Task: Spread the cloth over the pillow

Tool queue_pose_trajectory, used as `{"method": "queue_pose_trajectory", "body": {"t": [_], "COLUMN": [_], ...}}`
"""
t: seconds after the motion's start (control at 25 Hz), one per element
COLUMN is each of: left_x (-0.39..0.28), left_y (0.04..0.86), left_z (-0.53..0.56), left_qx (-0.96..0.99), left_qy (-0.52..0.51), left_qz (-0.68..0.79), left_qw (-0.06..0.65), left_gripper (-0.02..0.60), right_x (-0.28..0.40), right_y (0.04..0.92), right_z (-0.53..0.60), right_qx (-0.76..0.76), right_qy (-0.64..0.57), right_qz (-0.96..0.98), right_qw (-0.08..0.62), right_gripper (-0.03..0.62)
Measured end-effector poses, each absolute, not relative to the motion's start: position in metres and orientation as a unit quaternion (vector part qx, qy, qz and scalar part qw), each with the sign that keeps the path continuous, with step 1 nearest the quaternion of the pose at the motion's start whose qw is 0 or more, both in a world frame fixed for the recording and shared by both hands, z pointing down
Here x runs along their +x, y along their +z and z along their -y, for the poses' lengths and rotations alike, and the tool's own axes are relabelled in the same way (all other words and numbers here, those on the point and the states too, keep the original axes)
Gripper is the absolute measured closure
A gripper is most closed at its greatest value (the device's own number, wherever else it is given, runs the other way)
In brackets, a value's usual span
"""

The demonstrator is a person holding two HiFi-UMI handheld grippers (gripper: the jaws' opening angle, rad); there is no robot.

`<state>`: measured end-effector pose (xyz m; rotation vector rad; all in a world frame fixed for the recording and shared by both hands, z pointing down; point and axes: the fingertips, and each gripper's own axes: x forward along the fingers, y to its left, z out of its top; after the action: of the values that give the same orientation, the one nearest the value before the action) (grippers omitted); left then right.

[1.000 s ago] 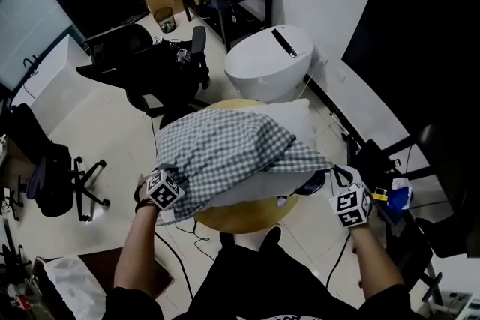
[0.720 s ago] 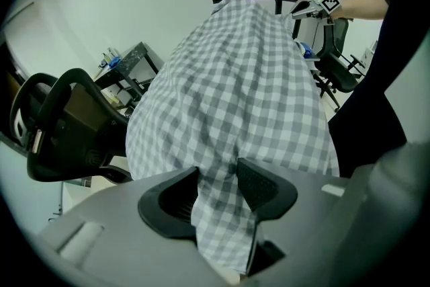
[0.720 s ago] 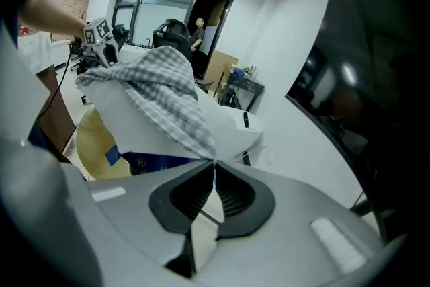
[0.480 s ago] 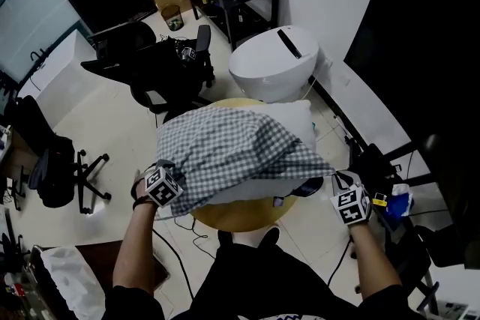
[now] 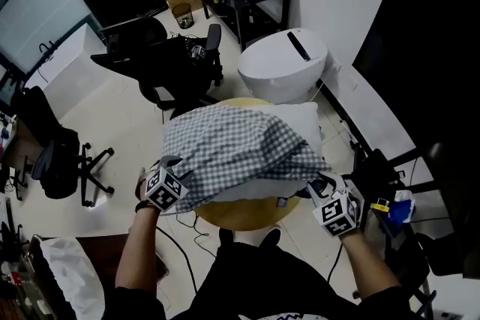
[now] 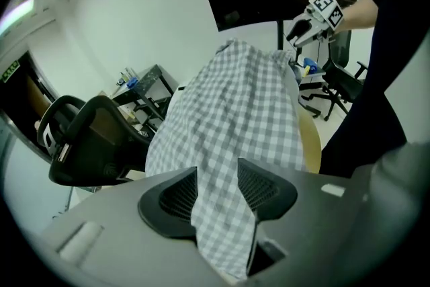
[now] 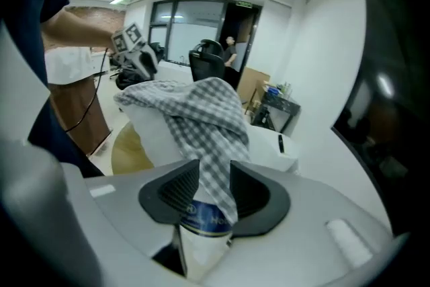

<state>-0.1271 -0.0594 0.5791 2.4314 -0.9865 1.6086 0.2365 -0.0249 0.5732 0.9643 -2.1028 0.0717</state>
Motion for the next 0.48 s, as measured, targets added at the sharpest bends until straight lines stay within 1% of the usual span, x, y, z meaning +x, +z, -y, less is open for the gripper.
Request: {"method": "queue_pose_trajectory", "body": {"t": [0.12, 0.24, 0.36, 0.48], "left_x": [-0.111, -0.103, -0.101, -0.103], "left_y": [0.579, 0.590, 0.601, 0.608], "left_z": [0.063, 0.062, 0.063, 0.062], "left_qx": [0.804, 0.806, 0.804, 0.804], "left_qy": [0.501, 0.510, 0.517, 0.520], "left_qz": [0.317, 0.299, 0.290, 0.284], "left_qw": [0.034, 0.033, 0.036, 0.042], "left_gripper": [0.403, 0.403, 0.403, 0.403], "right_x": [0.180, 0.135, 0.106, 0.094], "right_y": [0.585, 0.601, 0.611, 0.623], "right_z": [0.014, 0.011, 0.017, 0.025], "right_qx": [0.318, 0.279, 0.265, 0.262], "right_qy": [-0.007, -0.030, -0.046, -0.061], "right_qz": [0.853, 0.862, 0.861, 0.848], "right_qw": [0.414, 0.423, 0.433, 0.456], "right_gripper": [0.441, 0.441, 0.441, 0.441]}}
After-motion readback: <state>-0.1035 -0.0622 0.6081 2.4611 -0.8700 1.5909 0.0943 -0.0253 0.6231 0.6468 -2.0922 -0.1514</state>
